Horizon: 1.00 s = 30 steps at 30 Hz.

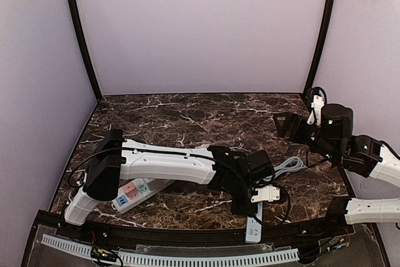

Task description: Insert the plug

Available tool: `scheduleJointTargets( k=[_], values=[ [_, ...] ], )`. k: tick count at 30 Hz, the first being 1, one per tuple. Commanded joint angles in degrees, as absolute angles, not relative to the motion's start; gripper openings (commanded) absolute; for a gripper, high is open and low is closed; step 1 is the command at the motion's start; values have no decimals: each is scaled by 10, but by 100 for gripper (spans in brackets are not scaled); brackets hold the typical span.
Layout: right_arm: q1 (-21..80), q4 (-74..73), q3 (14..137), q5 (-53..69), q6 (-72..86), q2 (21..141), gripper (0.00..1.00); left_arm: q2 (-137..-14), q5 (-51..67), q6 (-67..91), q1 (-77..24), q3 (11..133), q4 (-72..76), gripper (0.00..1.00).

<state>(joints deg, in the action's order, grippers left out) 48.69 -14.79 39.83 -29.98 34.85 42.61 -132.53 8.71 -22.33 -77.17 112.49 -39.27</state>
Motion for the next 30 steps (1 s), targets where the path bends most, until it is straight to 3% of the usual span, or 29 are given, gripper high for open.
scheduleJointTargets(
  k=[1,30],
  values=[
    [483,-142,396,-301,343,430,99,-1360,69,-234,-775,1125,-427,1],
    [483,-142,396,-299,340,435,99,-1412,74,-234,-772,1125,-422,1]
  ],
)
